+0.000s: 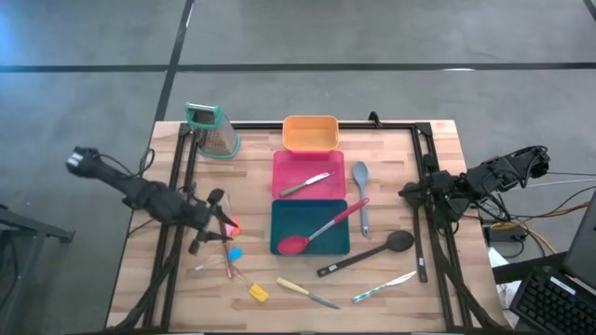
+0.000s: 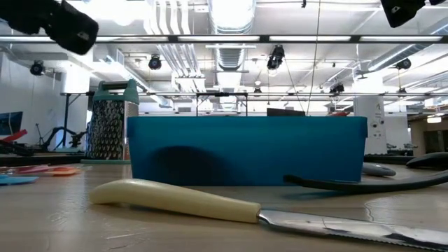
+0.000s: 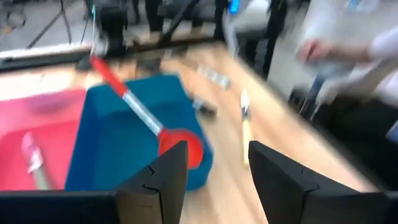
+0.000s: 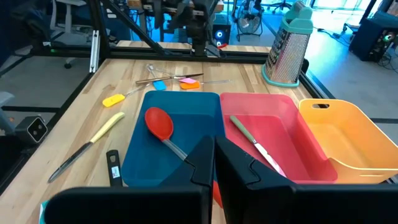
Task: Pick & Place Kitchen Items
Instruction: Put the gold knife into the red bin
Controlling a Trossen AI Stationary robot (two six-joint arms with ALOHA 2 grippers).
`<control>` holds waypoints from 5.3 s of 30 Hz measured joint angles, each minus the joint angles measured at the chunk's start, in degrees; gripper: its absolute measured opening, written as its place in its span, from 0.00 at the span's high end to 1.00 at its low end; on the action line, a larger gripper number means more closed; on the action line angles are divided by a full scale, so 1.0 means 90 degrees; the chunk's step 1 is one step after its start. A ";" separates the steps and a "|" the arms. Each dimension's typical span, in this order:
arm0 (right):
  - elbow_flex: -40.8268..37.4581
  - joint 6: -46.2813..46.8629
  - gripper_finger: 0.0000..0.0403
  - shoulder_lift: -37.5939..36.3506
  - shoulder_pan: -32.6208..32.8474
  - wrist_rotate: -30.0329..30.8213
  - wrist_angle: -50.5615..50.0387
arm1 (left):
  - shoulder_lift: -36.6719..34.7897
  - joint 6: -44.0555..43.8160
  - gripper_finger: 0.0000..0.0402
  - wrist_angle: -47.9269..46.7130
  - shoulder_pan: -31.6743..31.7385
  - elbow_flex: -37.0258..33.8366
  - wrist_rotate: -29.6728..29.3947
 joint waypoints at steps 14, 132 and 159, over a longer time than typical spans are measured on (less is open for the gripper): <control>0.0000 0.0000 0.98 0.0022 -0.0005 -0.0002 0.0000 | 0.2378 -0.0498 0.59 -0.2819 -0.1351 0.2018 -0.1045; -0.0002 0.0000 0.98 0.0060 0.0000 -0.0001 -0.0002 | 0.5069 0.1379 0.89 -0.4755 0.0337 0.3695 -0.0446; -0.0002 0.0000 0.98 0.0061 -0.0001 -0.0001 -0.0002 | 0.5580 0.4066 0.89 -0.0023 0.4846 0.4691 0.1575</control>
